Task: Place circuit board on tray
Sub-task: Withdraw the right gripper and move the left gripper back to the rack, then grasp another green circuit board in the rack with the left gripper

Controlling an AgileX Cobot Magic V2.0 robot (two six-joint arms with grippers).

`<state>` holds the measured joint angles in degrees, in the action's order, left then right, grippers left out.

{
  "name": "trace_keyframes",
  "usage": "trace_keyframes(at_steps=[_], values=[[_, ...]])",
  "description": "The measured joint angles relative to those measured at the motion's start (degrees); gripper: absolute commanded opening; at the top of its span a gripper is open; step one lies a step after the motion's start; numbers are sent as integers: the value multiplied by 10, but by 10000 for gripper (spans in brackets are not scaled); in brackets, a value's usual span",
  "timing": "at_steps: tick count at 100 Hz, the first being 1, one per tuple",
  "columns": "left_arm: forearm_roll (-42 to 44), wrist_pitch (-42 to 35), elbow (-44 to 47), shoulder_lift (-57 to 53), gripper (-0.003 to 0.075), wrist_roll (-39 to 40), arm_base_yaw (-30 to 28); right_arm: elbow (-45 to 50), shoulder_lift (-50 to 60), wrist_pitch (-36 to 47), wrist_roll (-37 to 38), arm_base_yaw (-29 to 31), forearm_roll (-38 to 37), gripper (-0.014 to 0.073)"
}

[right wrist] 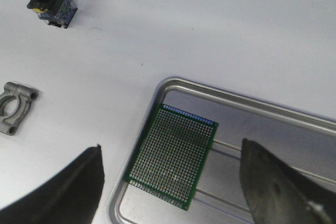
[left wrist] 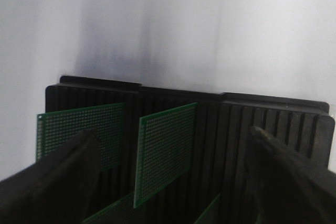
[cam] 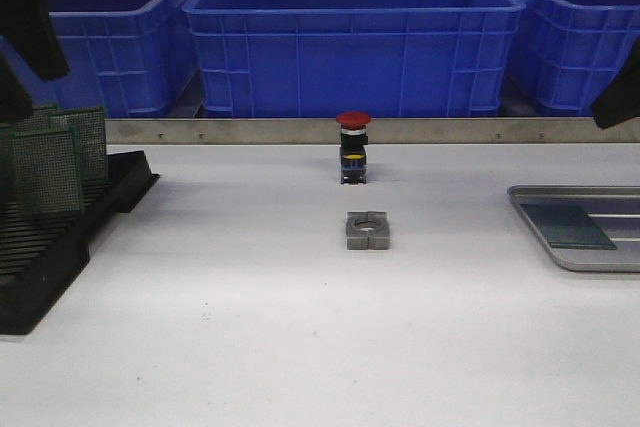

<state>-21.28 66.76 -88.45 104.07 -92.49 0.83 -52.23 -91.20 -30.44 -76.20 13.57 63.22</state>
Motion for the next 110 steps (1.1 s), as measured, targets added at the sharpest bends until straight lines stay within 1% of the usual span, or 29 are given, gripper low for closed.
trace_keyframes(at_steps=[33, 41, 48, 60, 74, 84, 97, 110], values=[[5, -31, 0, 72, 524, 0, 0, 0, 0, -24, 1, 0, 0, 559], [6, -32, 0, 74, 482, 0, 0, 0, 0, -28, 1, 0, 0, 559], [6, -32, 0, 74, 397, 0, 0, 0, 0, -29, 1, 0, 0, 559], [8, -32, 0, 74, 188, 0, 0, 0, 0, -36, 1, 0, 0, 559], [10, -31, 0, 74, -22, 0, 0, 0, 0, -41, 1, 0, 0, 559], [11, -26, 0, 74, -20, 1, 0, 0, 0, -42, 1, 0, 0, 559], [15, 0, -5, 74, -20, 1, 0, 0, 0, -42, 1, 0, 0, 559], [15, 25, -35, 74, -20, 1, 0, 0, 3, -52, 1, 0, 1, 559]])
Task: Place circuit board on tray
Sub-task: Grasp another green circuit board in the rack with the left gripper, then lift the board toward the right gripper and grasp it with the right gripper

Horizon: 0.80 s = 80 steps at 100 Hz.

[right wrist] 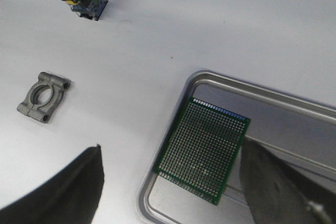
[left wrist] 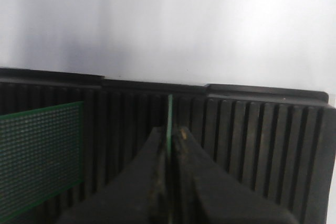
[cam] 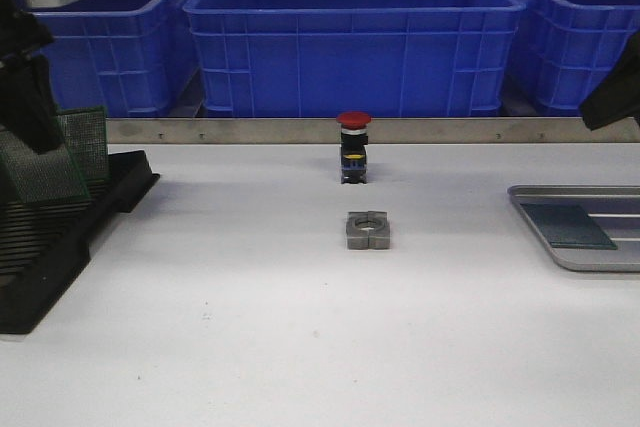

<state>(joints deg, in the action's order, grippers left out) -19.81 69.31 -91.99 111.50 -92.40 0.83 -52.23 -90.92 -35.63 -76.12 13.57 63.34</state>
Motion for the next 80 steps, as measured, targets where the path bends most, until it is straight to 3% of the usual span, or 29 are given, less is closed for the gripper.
trace_keyframes(at_steps=[16, 30, 53, 80], values=[[-26, 2, -45, -1, -20, 15, 4, 0, 21, -29, -14, 0, 18, 559], [-87, 3, -62, -15, -20, 16, 26, 0, 48, -58, -74, -21, 23, 559], [-193, 6, -71, -20, -20, 16, 92, 0, 77, -89, -203, -107, 65, 559], [-242, 6, -71, -20, -20, 17, 172, 0, 78, -90, -332, -214, 106, 559]])
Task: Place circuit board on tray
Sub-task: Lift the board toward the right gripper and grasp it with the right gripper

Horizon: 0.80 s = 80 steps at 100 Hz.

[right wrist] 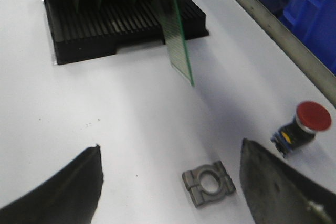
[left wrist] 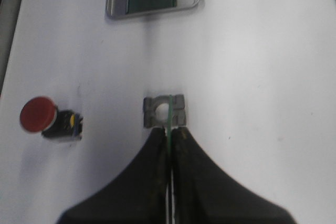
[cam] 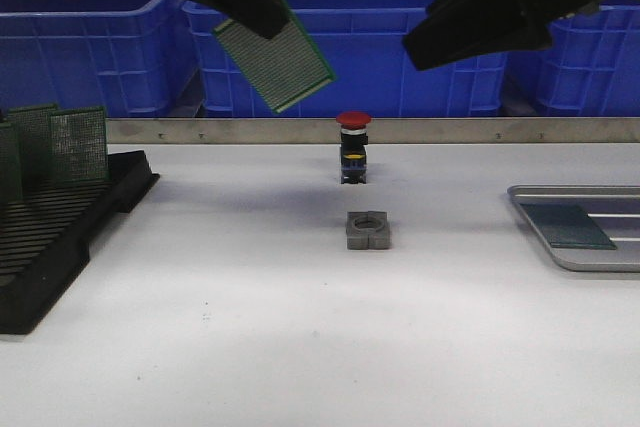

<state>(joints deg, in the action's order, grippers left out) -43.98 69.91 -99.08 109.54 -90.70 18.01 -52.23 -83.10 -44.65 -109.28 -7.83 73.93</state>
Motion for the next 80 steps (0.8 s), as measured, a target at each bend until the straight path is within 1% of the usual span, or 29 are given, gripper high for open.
trace_keyframes(at_steps=[16, 33, 44, 61, 65, 70, 75, 80], values=[[-12, 0, 0, 0, -20, 0, 44, 0, 0, 20, -23, -31, 21, 559], [-15, 0, 0, 0, -20, 0, 79, 0, -3, 26, -27, -36, 44, 559], [-18, 0, 0, 0, -20, 0, 91, 0, -14, 25, -28, -36, 47, 559], [-31, 0, 0, 0, -20, 0, 93, 0, -41, 21, -28, -36, 47, 552], [-31, 0, 0, 0, -20, 0, 93, 0, -45, 22, -28, -36, 47, 528], [-32, 0, 0, 0, -20, 0, 93, 0, -51, 25, -28, -36, 47, 475], [-32, 0, 0, 0, -20, 0, 93, 0, -54, 26, -28, -36, 47, 394], [-32, 0, 0, 0, -20, 0, 93, 0, -58, 27, -28, -36, 48, 283]])
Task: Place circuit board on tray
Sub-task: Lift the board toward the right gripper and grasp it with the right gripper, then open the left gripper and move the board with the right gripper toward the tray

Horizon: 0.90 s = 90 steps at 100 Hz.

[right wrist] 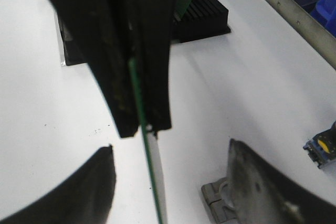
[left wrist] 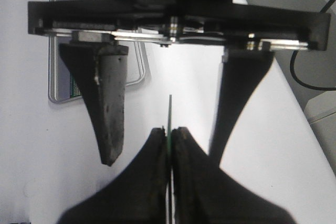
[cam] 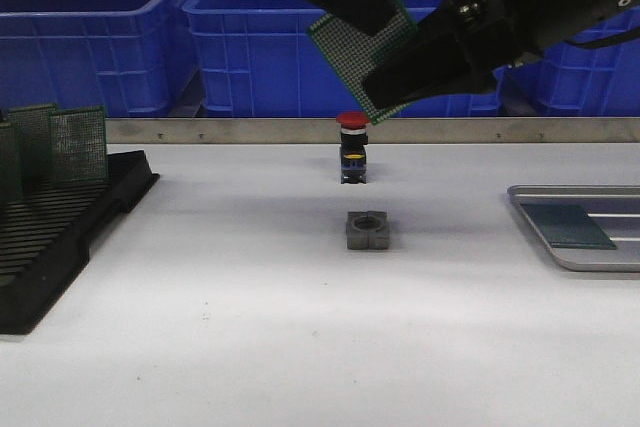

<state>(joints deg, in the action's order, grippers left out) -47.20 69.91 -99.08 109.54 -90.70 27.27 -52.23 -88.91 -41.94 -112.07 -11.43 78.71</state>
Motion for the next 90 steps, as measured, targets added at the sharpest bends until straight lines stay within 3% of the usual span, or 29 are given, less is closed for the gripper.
trace_keyframes(at_steps=[14, 23, 37, 61, 75, 90], values=[[-1, 0, 0, 0, -20, 0, 0, 0, -2, 1, 0, 0, 0, 6], [-2, -2, 0, 0, -19, 0, 0, 0, -2, -6, -1, -1, 0, -124], [-3, 0, 0, 0, 35, 0, 0, 0, -2, -17, -9, -2, -7, -118], [-1, 0, -13, 0, 453, 0, 0, 0, -2, -10, 1, -2, -1, -120], [1, 1, -41, 0, 481, 0, -6, 0, -5, 21, 51, 6, -1, -120], [1, 2, -74, 0, 481, 0, -21, 3, -26, 63, 154, 32, 2, -120]])
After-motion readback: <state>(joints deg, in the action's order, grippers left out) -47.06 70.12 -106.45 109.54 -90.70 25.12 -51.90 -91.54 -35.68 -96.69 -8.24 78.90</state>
